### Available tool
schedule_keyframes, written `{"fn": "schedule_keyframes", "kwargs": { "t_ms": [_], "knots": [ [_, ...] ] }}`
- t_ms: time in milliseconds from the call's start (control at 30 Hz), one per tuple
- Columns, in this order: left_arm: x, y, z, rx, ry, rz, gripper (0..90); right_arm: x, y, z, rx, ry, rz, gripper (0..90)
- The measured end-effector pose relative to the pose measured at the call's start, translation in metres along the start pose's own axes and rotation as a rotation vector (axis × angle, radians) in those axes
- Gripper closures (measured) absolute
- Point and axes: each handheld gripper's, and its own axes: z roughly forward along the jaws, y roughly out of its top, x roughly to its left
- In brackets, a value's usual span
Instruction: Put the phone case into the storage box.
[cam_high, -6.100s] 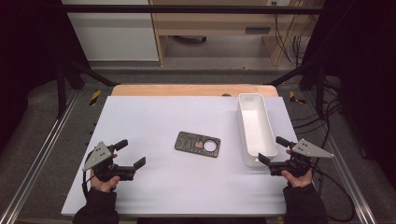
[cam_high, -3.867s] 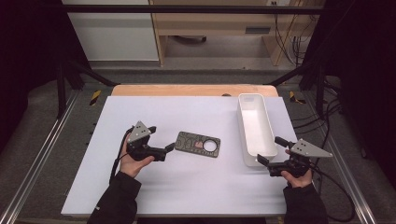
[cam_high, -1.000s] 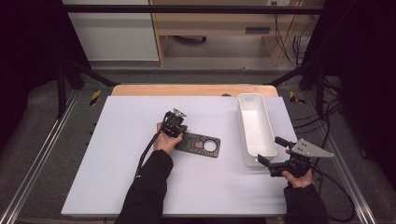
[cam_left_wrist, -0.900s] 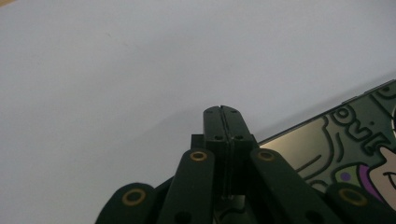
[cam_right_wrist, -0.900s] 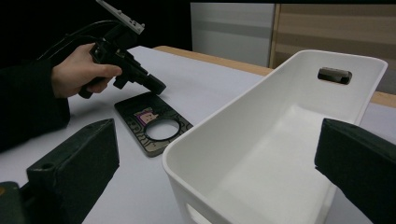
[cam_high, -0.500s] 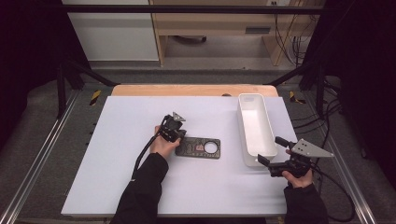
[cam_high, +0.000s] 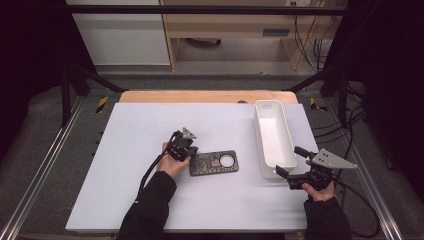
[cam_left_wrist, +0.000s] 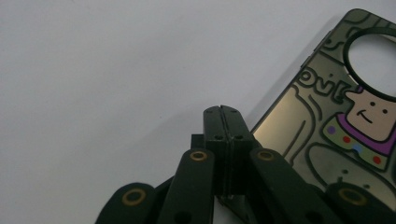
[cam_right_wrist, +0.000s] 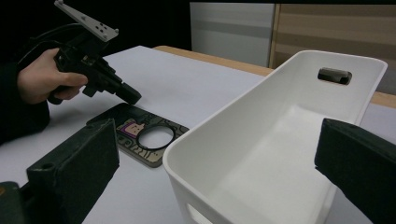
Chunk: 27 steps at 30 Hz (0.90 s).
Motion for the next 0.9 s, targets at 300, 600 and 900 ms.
{"fn": "schedule_keyframes", "kwargs": {
  "t_ms": [300,600,900],
  "knots": [
    [-0.011,-0.005,-0.011,-0.042,0.011,0.039,89.2,0.000,0.000,0.000,-0.001,0.000,0.001,0.4],
    [0.003,-0.001,0.001,-0.022,0.046,-0.024,89.2,0.001,0.000,0.000,0.002,0.003,-0.001,0.4],
    [-0.001,-0.003,0.002,0.008,0.016,-0.010,89.3,0.001,0.001,-0.001,-0.004,0.003,-0.001,0.4]
  ]
}}
